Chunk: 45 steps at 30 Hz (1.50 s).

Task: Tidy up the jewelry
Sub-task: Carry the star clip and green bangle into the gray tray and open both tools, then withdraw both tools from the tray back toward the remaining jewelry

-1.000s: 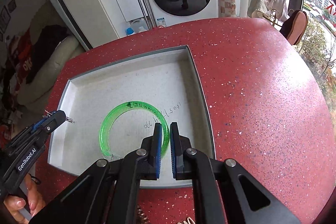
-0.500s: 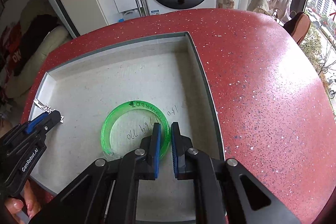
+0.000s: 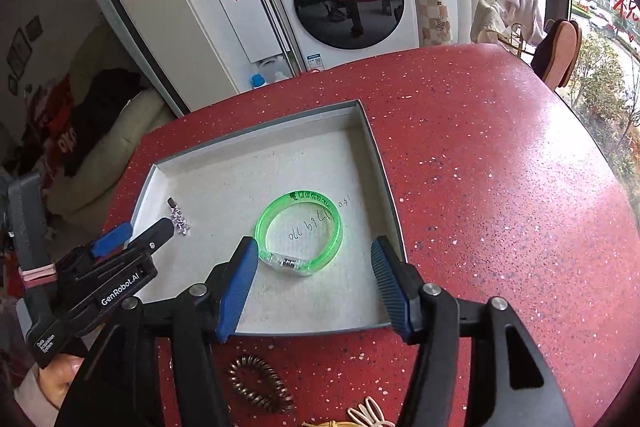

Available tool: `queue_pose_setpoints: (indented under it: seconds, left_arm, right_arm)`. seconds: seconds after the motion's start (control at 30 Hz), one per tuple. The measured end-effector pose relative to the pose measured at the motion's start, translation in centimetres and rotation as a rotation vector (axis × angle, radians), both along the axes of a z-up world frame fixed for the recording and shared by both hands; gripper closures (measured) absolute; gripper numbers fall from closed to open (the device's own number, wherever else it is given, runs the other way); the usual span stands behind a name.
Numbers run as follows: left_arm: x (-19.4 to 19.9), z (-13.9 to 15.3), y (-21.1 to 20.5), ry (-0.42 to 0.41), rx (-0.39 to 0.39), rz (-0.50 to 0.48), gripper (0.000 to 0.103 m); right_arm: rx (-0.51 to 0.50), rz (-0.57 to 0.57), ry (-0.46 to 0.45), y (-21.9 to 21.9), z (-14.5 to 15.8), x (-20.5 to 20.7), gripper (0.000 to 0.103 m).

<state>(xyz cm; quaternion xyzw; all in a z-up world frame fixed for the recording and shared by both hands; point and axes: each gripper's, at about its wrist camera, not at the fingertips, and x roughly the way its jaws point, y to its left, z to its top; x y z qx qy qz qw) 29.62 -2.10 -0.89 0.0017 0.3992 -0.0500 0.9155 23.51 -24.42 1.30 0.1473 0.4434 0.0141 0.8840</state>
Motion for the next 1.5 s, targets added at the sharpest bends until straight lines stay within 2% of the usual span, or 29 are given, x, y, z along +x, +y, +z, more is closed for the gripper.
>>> queue_pose_setpoints:
  seconds: [0.13, 0.2, 0.27, 0.37, 0.6, 0.67, 0.7, 0.8, 0.9, 1.07, 1.17, 1.27, 1.5]
  left_arm:
    - [-2.5, 1.0, 0.1, -0.007, -0.005, -0.031, 0.000]
    - [-4.3, 1.4, 0.3, -0.031, 0.004, -0.042, 0.000]
    - [-6.2, 1.8, 0.4, -0.060, 0.012, -0.055, 0.000]
    - [-8.8, 1.9, 0.8, -0.076, -0.008, -0.081, 0.000]
    - [-12.5, 0.2, 0.4, 0.038, -0.128, -0.129, 0.000]
    - [-13.5, -0.3, -0.2, 0.055, -0.125, -0.138, 0.000]
    - [-14.0, -0.6, -0.5, 0.064, -0.113, -0.139, 0.000]
    - [-14.9, -1.5, -1.3, 0.099, -0.086, -0.152, 0.000]
    - [-15.7, -2.2, -1.3, 0.122, -0.073, -0.125, 0.000]
    - [-16.0, -3.7, -0.2, 0.162, -0.069, -0.069, 0.000]
    - [-16.0, -4.4, 0.0, 0.203, -0.091, -0.081, 0.000]
    - [-16.2, -4.4, -0.4, 0.210, -0.100, -0.108, 0.000]
    - [-16.1, -4.5, -1.9, 0.225, -0.065, -0.143, 0.000]
  right_arm:
    - [0.019, -0.008, -0.007, -0.5, 0.5, -2.3, 0.030]
    - [0.030, -0.009, -0.007, -0.6, 0.4, -3.5, 0.029]
    - [0.040, -0.008, 0.000, -0.7, 0.2, -4.7, 0.022]
    - [0.056, -0.007, 0.016, -1.0, -0.4, -6.5, 0.022]
    - [0.118, -0.014, 0.017, -1.9, -1.5, -10.3, 0.018]
    - [0.103, -0.014, 0.014, -1.9, -1.7, -11.3, 0.003]
    - [0.093, -0.016, 0.007, -1.9, -1.8, -11.8, 0.000]
    - [0.109, -0.017, -0.002, -2.1, -2.3, -13.0, 0.000]
    - [0.125, -0.019, 0.033, -2.1, -3.0, -13.8, 0.000]
    - [0.064, -0.031, 0.091, -2.2, -4.4, -15.5, 0.000]
    - [0.029, -0.035, 0.114, -2.3, -5.1, -16.3, 0.000]
    - [-0.016, -0.049, 0.130, -2.5, -5.6, -16.7, 0.000]
    - [-0.063, -0.066, 0.138, -2.7, -5.9, -16.8, 0.000]
